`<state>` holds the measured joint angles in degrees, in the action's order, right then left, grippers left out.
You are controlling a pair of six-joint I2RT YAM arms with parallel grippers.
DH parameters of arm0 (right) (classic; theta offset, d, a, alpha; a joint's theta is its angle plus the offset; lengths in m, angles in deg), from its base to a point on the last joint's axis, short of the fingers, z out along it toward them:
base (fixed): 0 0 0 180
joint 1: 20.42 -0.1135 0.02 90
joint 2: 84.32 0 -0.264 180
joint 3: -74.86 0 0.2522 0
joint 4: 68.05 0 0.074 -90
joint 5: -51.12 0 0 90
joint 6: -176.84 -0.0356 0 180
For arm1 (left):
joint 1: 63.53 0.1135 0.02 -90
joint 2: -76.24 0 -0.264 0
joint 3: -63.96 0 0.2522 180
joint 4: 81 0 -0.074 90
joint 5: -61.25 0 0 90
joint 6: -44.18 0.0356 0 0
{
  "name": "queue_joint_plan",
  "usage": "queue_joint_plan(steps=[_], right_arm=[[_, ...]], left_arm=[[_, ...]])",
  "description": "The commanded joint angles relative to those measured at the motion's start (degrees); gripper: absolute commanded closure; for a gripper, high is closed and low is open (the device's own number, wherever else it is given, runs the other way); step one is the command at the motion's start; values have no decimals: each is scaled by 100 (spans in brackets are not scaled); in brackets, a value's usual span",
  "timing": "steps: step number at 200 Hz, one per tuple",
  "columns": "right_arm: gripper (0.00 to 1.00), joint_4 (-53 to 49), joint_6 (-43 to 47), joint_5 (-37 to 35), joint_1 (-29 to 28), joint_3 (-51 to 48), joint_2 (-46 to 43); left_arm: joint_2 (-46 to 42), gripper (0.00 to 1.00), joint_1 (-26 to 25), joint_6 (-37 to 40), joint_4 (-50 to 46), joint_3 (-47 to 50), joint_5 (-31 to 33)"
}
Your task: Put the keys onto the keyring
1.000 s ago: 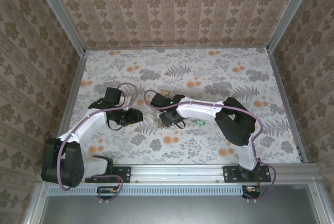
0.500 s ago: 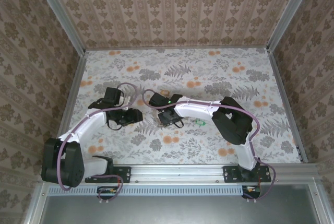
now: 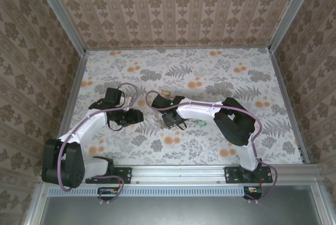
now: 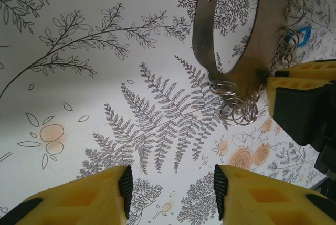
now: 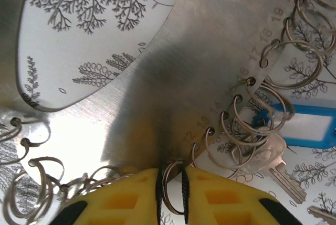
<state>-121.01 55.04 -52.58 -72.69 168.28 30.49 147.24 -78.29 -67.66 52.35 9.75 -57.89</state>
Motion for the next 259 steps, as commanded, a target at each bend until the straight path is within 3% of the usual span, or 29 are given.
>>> queue_joint_plan(steps=[1, 60, 93, 259], right_arm=[[82, 7, -135, -196, 49, -107, -236], [87, 160, -69, -366, 64, -302, -495], [80, 106, -33, -386, 146, -367, -487], [78, 349, 50, 247, 248, -602, -623]], left_arm=[[-189, 53, 53, 157, 66, 92, 14], [-491, 53, 53, 293, 208, 108, -22], [-721, 53, 53, 366, 372, 168, -16], [-833, 53, 43, 369, 406, 221, -109]])
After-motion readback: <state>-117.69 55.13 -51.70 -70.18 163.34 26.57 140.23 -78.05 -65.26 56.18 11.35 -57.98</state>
